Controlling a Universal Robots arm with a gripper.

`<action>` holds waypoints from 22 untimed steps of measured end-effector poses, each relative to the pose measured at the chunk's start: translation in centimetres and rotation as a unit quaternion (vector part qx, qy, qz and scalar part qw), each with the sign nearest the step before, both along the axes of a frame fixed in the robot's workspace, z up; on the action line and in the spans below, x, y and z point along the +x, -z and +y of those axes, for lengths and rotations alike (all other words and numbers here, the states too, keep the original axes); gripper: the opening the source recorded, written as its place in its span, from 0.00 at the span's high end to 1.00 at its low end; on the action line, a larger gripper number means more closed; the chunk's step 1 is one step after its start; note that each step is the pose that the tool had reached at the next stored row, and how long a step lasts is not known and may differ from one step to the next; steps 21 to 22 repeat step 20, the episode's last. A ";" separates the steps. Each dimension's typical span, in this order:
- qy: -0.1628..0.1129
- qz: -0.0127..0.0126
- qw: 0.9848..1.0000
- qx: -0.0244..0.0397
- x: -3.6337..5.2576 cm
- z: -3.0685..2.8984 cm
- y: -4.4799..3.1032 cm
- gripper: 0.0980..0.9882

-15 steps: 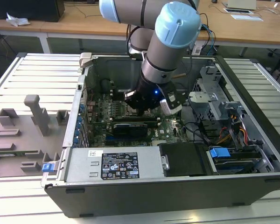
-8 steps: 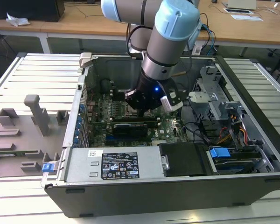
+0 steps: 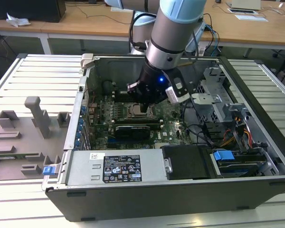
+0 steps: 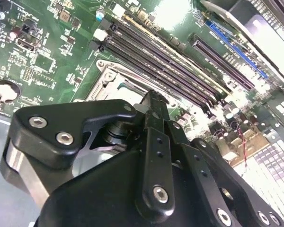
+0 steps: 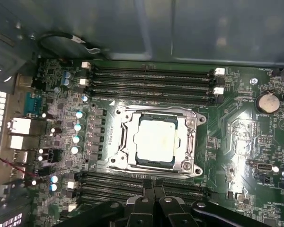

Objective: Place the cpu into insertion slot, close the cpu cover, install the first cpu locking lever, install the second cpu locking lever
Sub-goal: 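Install the second cpu locking lever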

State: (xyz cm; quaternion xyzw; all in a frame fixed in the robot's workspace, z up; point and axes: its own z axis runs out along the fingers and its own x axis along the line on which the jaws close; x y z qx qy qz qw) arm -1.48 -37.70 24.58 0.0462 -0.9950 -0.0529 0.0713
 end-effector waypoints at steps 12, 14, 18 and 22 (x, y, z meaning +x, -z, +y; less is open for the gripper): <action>0.000 0.000 1.000 0.000 0.00 0.00 -1.78 0.99; 0.000 0.000 1.000 -0.001 0.00 0.00 -2.18 0.99; 0.000 0.000 1.000 -0.001 0.00 0.00 -2.30 0.99; 0.000 0.000 1.000 -0.001 0.00 0.00 -2.30 0.99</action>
